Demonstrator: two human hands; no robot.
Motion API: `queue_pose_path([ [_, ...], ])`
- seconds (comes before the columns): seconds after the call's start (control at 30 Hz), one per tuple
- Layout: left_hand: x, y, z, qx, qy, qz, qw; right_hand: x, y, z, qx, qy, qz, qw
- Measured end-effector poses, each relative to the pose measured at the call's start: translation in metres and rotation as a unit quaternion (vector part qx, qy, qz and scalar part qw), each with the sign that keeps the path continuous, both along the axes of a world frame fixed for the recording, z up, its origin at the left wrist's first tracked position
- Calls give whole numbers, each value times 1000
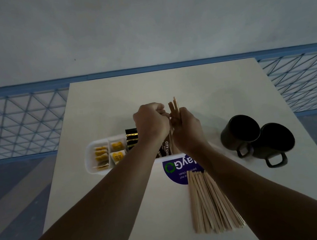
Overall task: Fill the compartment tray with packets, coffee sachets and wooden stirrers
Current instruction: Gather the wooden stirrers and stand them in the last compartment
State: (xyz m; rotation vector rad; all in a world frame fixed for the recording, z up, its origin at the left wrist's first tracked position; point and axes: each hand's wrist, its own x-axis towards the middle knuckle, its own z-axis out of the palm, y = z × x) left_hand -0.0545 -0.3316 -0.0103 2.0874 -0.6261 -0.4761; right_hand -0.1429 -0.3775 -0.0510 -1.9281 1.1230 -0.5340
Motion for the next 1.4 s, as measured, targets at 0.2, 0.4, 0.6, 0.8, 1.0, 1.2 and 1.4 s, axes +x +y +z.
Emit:
queue_pose_path([
  [0.2, 6, 4, 8, -18, -8, -3, 1000, 0, 1, -7, -105, 14, -5, 994],
  [0.4, 8, 10, 20, -15, -18, -12, 1000, -5, -2, -1, -109, 54, 13, 993],
  [0.6, 4, 19, 28, -24, 3, -36, 999, -19, -1, 16, -73, 80, 12, 994],
  [0.8, -16, 36, 32, 7, 45, -109, 993, -48, 7, 31, -67, 68, -10, 995],
  [1.0, -48, 55, 15, 131, 108, -206, 964, -97, 25, 17, -36, 114, -10, 993],
  [1.2, -91, 74, -44, 261, 63, -213, 940, -145, 47, -12, -55, 275, -5, 960],
  [1.4, -125, 87, -79, 269, 51, -165, 947, -163, 62, -22, -27, 367, -18, 930],
])
